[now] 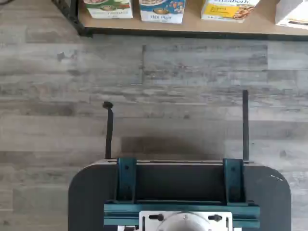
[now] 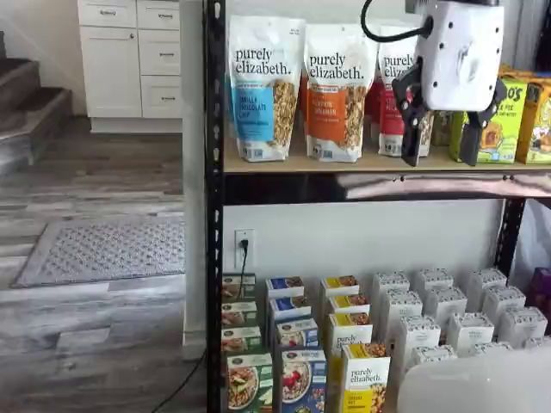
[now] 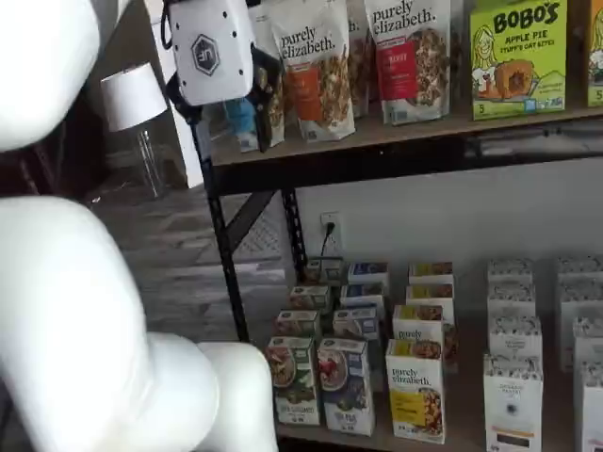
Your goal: Pick up the blue and white box that is on the bottom shelf, the second box from the left
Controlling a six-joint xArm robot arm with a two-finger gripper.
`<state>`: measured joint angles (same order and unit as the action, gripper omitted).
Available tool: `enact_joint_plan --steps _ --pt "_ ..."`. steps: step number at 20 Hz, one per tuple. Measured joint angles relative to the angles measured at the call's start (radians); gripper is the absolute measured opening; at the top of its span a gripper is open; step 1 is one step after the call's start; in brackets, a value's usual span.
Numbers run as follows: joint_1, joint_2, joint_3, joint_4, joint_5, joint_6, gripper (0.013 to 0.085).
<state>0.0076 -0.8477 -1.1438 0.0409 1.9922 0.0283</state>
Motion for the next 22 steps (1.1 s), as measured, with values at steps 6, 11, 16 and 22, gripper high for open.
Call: enact_joint_plan --steps 6,11,16,22 --pt "-0.004 -0.021 0.018 0.001 -0.039 -0.003 0.0850" --pt "0.002 -0.022 0.023 -0.001 -0.042 0.001 0.0850" --pt "0.011 -0.029 0.043 0.002 -0.057 0.011 0.0850" --pt "0.023 -0.043 0.089 0.009 -0.090 0.024 0.0850"
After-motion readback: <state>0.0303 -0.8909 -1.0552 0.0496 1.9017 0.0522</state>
